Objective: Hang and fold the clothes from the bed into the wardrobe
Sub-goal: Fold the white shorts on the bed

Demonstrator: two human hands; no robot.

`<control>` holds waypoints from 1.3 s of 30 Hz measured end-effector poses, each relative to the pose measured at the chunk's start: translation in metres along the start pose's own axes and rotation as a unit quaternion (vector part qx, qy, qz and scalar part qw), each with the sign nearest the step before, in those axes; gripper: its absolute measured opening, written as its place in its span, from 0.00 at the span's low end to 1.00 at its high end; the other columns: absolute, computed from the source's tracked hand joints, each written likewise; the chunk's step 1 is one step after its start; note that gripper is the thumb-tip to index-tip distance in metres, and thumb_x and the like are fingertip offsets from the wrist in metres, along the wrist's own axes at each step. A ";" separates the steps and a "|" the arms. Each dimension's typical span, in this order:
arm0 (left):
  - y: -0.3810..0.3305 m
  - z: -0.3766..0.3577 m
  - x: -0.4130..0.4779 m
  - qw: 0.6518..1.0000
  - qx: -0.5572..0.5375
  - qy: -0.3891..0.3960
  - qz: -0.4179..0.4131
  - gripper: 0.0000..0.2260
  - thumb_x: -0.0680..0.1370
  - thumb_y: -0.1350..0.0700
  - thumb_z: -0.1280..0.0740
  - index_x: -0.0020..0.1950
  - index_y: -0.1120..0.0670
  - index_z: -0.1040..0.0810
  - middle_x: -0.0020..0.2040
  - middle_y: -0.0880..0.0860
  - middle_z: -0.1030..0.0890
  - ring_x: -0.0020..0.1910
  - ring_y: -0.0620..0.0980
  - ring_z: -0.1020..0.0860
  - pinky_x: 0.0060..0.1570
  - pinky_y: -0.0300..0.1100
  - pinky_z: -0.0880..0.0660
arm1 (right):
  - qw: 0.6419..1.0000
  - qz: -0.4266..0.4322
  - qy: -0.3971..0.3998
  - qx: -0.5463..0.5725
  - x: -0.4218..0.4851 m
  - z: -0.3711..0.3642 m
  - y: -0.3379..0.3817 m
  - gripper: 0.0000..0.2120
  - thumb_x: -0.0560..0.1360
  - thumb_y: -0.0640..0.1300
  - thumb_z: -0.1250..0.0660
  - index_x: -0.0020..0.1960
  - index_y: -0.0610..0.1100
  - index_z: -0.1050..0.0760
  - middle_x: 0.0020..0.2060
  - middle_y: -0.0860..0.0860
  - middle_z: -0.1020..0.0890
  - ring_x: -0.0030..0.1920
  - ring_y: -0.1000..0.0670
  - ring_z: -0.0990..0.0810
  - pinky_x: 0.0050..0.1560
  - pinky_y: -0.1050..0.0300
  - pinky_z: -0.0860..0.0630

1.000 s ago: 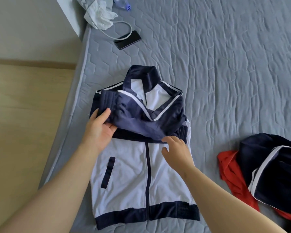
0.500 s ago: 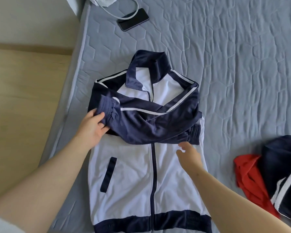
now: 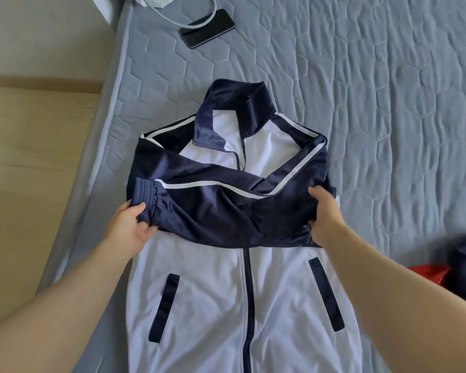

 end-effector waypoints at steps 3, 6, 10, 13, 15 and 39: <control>-0.009 0.006 0.002 0.998 -0.033 0.037 -0.030 0.10 0.81 0.62 0.45 0.52 0.51 0.26 0.52 0.52 0.22 0.49 0.50 0.22 0.48 0.45 0.26 | 0.986 -0.022 -0.032 0.164 0.006 0.012 0.019 0.11 0.72 0.47 0.34 0.54 0.52 0.24 0.49 0.54 0.21 0.47 0.54 0.22 0.47 0.60 0.25; -0.015 0.013 0.007 0.998 0.009 0.039 -0.055 0.12 0.81 0.64 0.45 0.56 0.52 0.26 0.55 0.52 0.22 0.53 0.50 0.22 0.54 0.45 0.28 | 0.965 -0.017 -0.059 0.254 0.007 0.029 0.027 0.02 0.72 0.46 0.34 0.45 0.50 0.24 0.39 0.55 0.22 0.44 0.54 0.22 0.44 0.60 0.25; 0.005 0.018 0.014 0.994 0.090 -0.064 -0.004 0.15 0.80 0.66 0.43 0.67 0.60 0.30 0.62 0.61 0.26 0.60 0.60 0.26 0.57 0.48 0.28 | 0.981 -0.033 -0.066 0.180 0.008 0.030 0.007 0.06 0.73 0.47 0.36 0.49 0.49 0.24 0.45 0.53 0.23 0.46 0.52 0.24 0.42 0.60 0.26; 0.007 0.011 0.008 0.974 0.184 -0.111 -0.067 0.11 0.76 0.70 0.38 0.54 0.58 0.25 0.51 0.60 0.24 0.50 0.58 0.26 0.43 0.47 0.24 | 0.993 0.019 -0.112 -0.024 0.012 0.037 -0.004 0.17 0.74 0.42 0.37 0.62 0.48 0.29 0.53 0.49 0.27 0.47 0.47 0.27 0.45 0.54 0.29; -0.002 0.005 -0.002 0.910 0.338 -0.162 -0.174 0.17 0.72 0.69 0.34 0.52 0.49 0.27 0.54 0.60 0.25 0.52 0.57 0.26 0.46 0.51 0.25 | 0.950 0.105 -0.165 -0.242 0.006 0.044 -0.003 0.22 0.72 0.40 0.38 0.66 0.46 0.31 0.59 0.46 0.30 0.55 0.43 0.28 0.54 0.51 0.31; 0.246 0.087 -0.152 0.321 0.851 0.268 -0.319 0.53 0.68 0.39 0.30 0.73 0.47 0.70 0.74 0.56 0.68 0.73 0.63 0.65 0.68 0.65 0.65 | 0.437 0.221 0.252 -0.835 -0.118 0.124 -0.239 0.47 0.70 0.66 0.37 0.73 0.60 0.70 0.73 0.51 0.71 0.73 0.42 0.69 0.69 0.33 0.63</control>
Point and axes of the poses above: each hand's wrist, its own x-axis towards the middle knuckle, its own z-axis out of the back of the hand, y = z × x, the point moved 5 cm from there along x, towards the middle knuckle
